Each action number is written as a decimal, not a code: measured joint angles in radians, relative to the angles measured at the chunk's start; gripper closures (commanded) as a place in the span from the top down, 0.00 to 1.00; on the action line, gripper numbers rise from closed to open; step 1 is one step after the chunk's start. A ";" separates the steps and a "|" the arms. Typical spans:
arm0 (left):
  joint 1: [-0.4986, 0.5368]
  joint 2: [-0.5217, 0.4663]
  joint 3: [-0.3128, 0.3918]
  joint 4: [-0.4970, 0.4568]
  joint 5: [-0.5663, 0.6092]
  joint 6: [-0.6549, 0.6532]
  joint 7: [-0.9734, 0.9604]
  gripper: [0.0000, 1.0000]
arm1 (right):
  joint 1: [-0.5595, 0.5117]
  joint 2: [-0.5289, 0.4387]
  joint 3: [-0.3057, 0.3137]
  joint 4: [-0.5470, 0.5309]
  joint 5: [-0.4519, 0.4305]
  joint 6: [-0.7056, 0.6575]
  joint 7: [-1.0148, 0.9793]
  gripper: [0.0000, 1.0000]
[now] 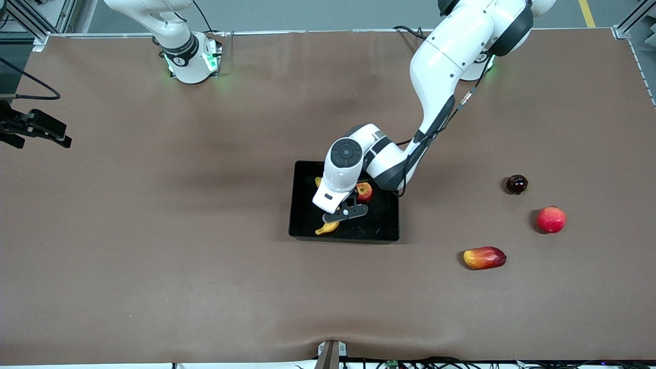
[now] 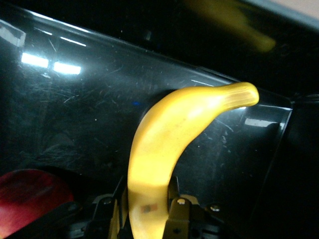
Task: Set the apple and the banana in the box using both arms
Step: 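Lower the banana into the tray beside the apple and release it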
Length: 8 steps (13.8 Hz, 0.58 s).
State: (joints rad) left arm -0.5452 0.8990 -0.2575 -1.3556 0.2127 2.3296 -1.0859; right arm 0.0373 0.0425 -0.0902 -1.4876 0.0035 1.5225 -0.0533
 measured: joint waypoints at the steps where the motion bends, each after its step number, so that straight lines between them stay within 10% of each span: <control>1: 0.000 0.001 0.001 0.001 0.000 0.003 0.000 1.00 | 0.000 0.000 0.000 0.000 0.000 0.000 0.000 1.00; 8: 0.067 -0.158 0.029 0.066 0.030 -0.125 0.048 1.00 | 0.000 0.006 0.000 0.002 -0.001 0.002 0.000 1.00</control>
State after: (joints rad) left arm -0.4779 0.7406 -0.2290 -1.2894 0.2426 2.2043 -1.0383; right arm 0.0373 0.0484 -0.0902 -1.4858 0.0020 1.5243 -0.0533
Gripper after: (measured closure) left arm 0.000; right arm 0.000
